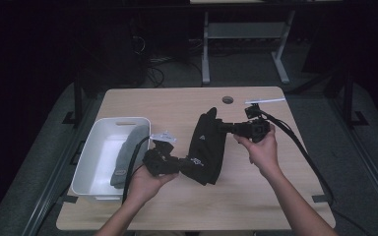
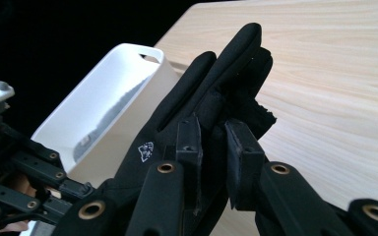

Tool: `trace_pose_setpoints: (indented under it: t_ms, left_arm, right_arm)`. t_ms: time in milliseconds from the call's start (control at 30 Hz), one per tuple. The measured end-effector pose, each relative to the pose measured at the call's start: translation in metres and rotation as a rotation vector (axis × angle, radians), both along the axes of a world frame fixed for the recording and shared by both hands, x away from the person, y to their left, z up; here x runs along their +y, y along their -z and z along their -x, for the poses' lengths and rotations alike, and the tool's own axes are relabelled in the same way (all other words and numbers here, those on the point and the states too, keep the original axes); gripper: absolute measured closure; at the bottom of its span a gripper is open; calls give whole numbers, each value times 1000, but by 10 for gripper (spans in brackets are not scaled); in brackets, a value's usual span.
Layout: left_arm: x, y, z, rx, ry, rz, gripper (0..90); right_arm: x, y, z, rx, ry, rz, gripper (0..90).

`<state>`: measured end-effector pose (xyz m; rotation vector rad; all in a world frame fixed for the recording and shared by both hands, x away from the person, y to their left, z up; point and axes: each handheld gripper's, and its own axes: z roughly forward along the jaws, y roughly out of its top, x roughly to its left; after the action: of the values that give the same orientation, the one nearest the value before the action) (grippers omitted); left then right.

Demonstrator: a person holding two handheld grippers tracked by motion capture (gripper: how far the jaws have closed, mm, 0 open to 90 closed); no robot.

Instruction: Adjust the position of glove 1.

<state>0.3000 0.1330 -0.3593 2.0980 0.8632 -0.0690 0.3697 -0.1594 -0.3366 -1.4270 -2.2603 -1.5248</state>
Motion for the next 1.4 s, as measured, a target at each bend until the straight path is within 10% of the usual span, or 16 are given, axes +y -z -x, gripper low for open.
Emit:
trace_pose_setpoints:
  t_ms: [1400]
  left_arm:
    - [103,-19,9,-20,-142,22,821]
  right_arm:
    - [117,-35,-27,-40,-150,35,780]
